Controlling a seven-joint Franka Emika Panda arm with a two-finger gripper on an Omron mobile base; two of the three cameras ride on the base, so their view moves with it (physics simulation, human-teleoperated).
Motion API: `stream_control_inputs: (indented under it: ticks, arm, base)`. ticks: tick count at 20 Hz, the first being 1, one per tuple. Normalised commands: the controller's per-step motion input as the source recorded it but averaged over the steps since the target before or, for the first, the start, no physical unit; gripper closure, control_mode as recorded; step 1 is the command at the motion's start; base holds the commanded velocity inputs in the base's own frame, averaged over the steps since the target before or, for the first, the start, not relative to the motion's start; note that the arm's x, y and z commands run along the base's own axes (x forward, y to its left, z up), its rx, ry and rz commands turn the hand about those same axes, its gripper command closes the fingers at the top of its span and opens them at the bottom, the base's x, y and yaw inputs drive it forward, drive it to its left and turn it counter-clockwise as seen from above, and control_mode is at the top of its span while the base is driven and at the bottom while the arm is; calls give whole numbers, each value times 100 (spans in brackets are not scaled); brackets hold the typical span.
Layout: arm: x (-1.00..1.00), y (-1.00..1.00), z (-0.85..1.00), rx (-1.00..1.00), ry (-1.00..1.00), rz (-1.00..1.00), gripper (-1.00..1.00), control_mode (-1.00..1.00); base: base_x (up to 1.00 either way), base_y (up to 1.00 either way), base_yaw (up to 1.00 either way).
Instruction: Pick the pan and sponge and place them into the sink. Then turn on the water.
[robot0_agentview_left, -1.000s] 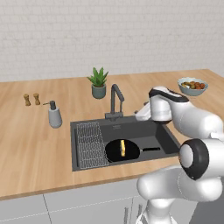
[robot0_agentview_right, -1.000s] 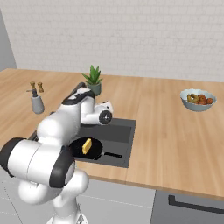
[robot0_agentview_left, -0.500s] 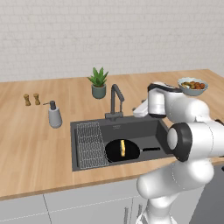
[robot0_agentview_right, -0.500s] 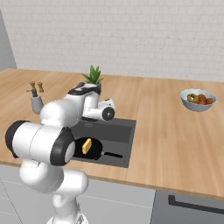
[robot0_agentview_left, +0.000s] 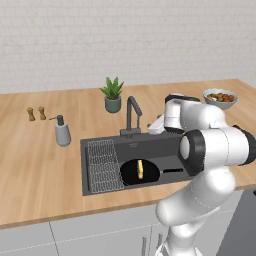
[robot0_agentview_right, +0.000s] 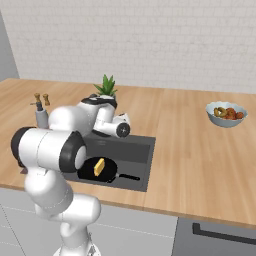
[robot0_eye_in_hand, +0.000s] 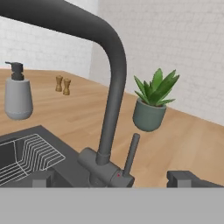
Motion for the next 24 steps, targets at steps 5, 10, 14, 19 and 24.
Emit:
stream_control_inputs:
  ticks: [5, 10, 14, 19, 24]
  arm:
    - [22, 17, -13, 0, 0, 0, -100, -100]
    - [42, 8, -6, 0, 1, 0, -100, -100]
    - [37, 0, -7, 0, 0, 0, -100, -100]
    - [33, 0, -16, 0, 0, 0, -100, -100]
    - [32, 1, -21, 0, 0, 0, -100, -100]
  base:
    - [0, 0, 0]
    - [0, 0, 0]
    - [0, 0, 0]
    - [0, 0, 0]
    - [0, 0, 0]
